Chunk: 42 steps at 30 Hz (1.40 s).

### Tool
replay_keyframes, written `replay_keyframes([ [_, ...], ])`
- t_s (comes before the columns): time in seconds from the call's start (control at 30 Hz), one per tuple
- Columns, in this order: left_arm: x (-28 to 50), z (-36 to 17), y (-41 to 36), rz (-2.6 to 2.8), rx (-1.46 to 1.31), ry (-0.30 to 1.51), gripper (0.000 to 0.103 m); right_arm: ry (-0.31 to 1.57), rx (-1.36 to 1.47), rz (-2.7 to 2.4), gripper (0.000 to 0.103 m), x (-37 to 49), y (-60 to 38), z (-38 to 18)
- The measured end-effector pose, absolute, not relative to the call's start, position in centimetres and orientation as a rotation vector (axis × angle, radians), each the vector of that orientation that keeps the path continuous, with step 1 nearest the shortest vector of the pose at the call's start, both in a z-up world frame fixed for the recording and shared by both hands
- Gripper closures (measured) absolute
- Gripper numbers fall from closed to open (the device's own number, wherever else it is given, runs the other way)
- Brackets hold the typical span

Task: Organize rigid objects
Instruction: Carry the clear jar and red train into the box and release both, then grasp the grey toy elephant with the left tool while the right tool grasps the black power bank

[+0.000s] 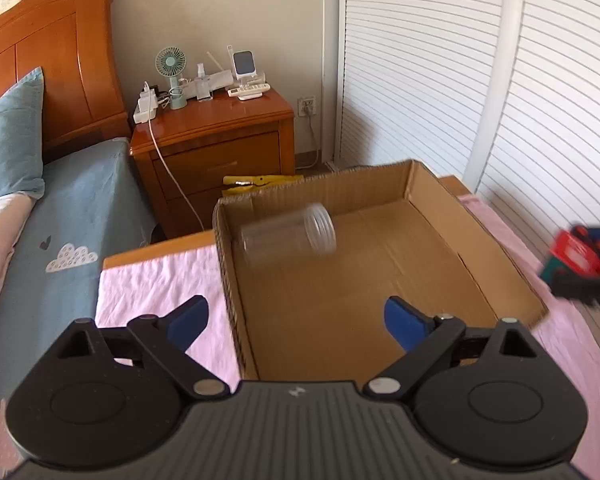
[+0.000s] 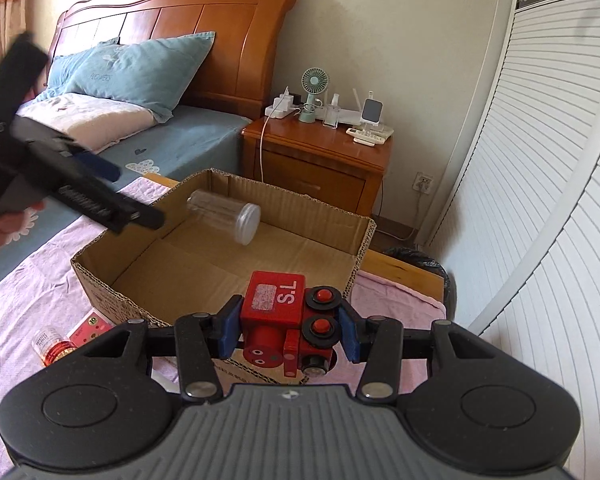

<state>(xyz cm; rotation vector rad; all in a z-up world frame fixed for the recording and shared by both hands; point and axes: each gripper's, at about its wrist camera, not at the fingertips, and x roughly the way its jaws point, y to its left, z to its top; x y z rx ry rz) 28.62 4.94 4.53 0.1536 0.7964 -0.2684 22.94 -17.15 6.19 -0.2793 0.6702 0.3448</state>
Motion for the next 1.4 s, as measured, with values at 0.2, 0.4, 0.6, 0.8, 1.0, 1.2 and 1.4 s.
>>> replay_keyframes([
  [0.2, 22.1, 5.1, 5.9, -0.222, 0.151, 0.794, 0.005, 0.684, -0.263, 0.353, 0.049, 24.4, -15.6, 6.4],
  [0.4, 17.2, 4.5, 7.5, -0.173, 0.082, 0.772, 0.005, 0.727, -0.236, 0.352, 0.049, 28.1, -13.7, 6.1],
  [0.6, 14.7, 3.9, 8.4, -0.136, 0.055, 0.755, 0.005, 0.781, -0.219, 0.321, 0.049, 33.0, -12.0, 5.1],
  [0.8, 14.1, 3.4, 9.3, -0.121, 0.008, 0.766, 0.005, 0.815, -0.227, 0.258, 0.030, 36.9, -10.5, 3.8],
  [1.0, 13.8, 3.1, 9.7, -0.106, 0.001, 0.780, 0.005, 0.761, -0.173, 0.267, 0.000, 35.1, -11.1, 4.9],
  [1.2, 12.9, 3.3, 9.6, -0.103, -0.002, 0.786, 0.005, 0.756, -0.197, 0.248, 0.000, 32.5, -11.6, 6.3],
  [1.4, 12.2, 3.2, 9.1, -0.089, 0.019, 0.795, 0.005, 0.767, -0.203, 0.218, 0.000, 29.3, -12.6, 6.7],
])
